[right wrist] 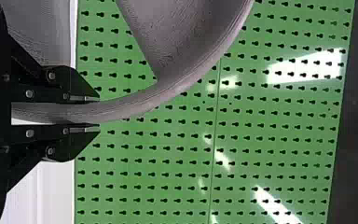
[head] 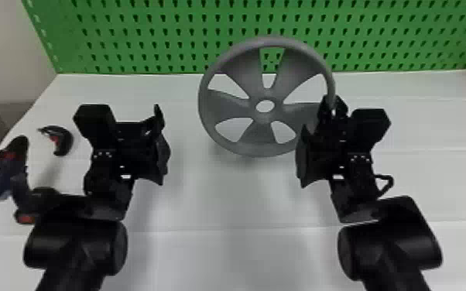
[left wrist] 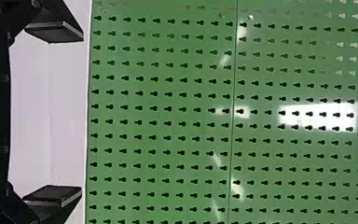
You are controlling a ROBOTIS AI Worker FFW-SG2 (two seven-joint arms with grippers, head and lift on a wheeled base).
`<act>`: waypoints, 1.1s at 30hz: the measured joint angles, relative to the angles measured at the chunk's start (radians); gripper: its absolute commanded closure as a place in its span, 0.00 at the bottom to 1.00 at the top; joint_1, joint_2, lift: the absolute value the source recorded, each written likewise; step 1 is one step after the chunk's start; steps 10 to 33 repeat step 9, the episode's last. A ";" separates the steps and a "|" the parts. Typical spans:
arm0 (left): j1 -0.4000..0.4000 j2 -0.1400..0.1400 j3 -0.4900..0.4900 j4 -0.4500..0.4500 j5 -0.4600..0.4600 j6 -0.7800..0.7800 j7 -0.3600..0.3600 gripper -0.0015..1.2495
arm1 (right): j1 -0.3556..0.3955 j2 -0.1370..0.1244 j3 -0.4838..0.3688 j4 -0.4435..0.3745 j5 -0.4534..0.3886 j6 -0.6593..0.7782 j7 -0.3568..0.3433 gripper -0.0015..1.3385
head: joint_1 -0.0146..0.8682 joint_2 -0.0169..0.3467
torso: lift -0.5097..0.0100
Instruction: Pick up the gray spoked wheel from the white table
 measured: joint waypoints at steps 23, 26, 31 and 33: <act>0.000 0.000 -0.001 0.000 0.001 0.000 0.000 0.10 | -0.004 -0.003 0.002 0.000 0.000 0.007 0.000 0.87 | 0.89 0.14 | 0.77; 0.000 0.000 -0.001 0.000 0.001 0.000 0.000 0.10 | -0.004 -0.003 0.002 0.000 0.000 0.007 0.000 0.87 | 0.89 0.14 | 0.77; 0.000 0.000 -0.001 0.000 0.001 0.000 0.000 0.10 | -0.004 -0.003 0.002 0.000 0.000 0.007 0.000 0.87 | 0.89 0.14 | 0.77; 0.000 0.000 -0.001 0.000 0.001 0.000 0.000 0.10 | -0.004 -0.003 0.002 0.000 0.000 0.007 0.000 0.87 | 0.89 0.14 | 0.77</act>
